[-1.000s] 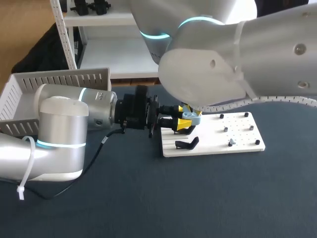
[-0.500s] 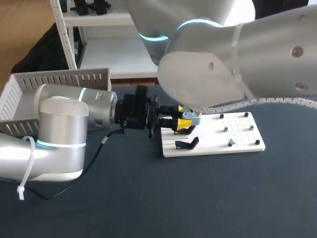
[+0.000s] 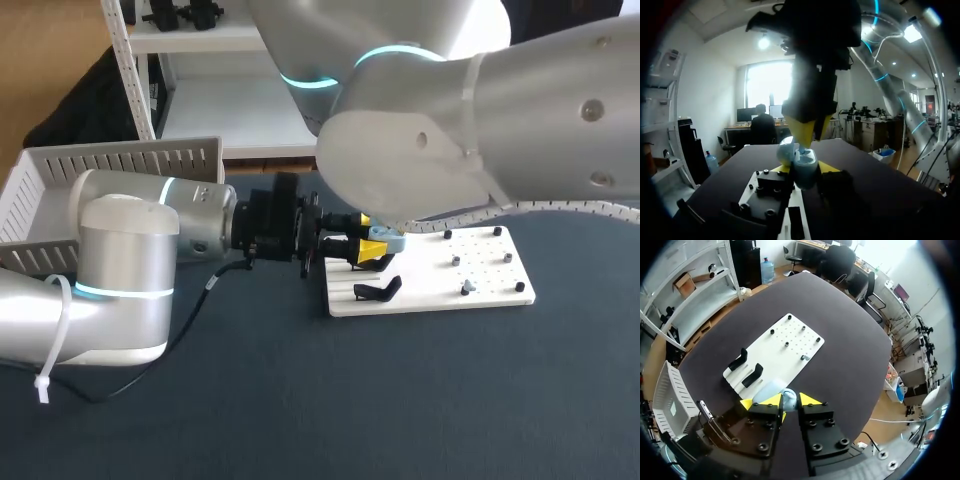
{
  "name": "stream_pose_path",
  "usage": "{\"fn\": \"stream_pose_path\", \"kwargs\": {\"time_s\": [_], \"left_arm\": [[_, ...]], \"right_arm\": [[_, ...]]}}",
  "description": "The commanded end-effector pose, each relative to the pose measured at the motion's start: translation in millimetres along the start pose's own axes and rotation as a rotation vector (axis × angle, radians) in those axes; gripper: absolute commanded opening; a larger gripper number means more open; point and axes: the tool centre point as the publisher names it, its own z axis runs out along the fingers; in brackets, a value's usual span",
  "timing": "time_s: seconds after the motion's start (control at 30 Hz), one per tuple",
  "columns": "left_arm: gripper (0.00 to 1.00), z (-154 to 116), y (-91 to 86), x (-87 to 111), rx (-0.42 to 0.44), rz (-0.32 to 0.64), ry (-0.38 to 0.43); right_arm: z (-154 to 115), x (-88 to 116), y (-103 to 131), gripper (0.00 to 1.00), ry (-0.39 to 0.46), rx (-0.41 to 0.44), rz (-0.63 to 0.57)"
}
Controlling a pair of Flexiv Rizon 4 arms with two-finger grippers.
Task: Pick up each earbud case from the left stands, insert the matching earbuds, close the lid, and place the case in the box.
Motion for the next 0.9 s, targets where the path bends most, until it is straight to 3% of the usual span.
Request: {"fn": "stream_pose_path", "kwargs": {"time_s": [0.03, 0.2, 0.27, 0.33, 0.57, 0.9], "left_arm": [[0.00, -1, 1.7, 0.8, 0.003, 0.000, -0.002], [0.00, -1, 1.7, 0.8, 0.003, 0.000, -0.002], [0.00, -1, 1.7, 0.8, 0.003, 0.000, -0.002], [0.00, -1, 1.7, 0.8, 0.003, 0.000, -0.002], [0.00, -1, 1.7, 0.8, 0.003, 0.000, -0.002], [0.00, -1, 1.7, 0.8, 0.003, 0.000, -0.002]], "right_arm": [[1, 0, 1, 0.00, 0.000, 0.010, 0.004], [1, -1, 2, 0.00, 0.010, 0.019, 0.016], [1, -1, 3, 0.11, 0.012, 0.021, 0.019], [1, -2, 3, 0.13, 0.014, 0.021, 0.021], [1, -2, 4, 0.42, 0.017, 0.018, 0.025], [-16, -2, 0, 0.42, 0.027, -0.032, 0.021]]}}
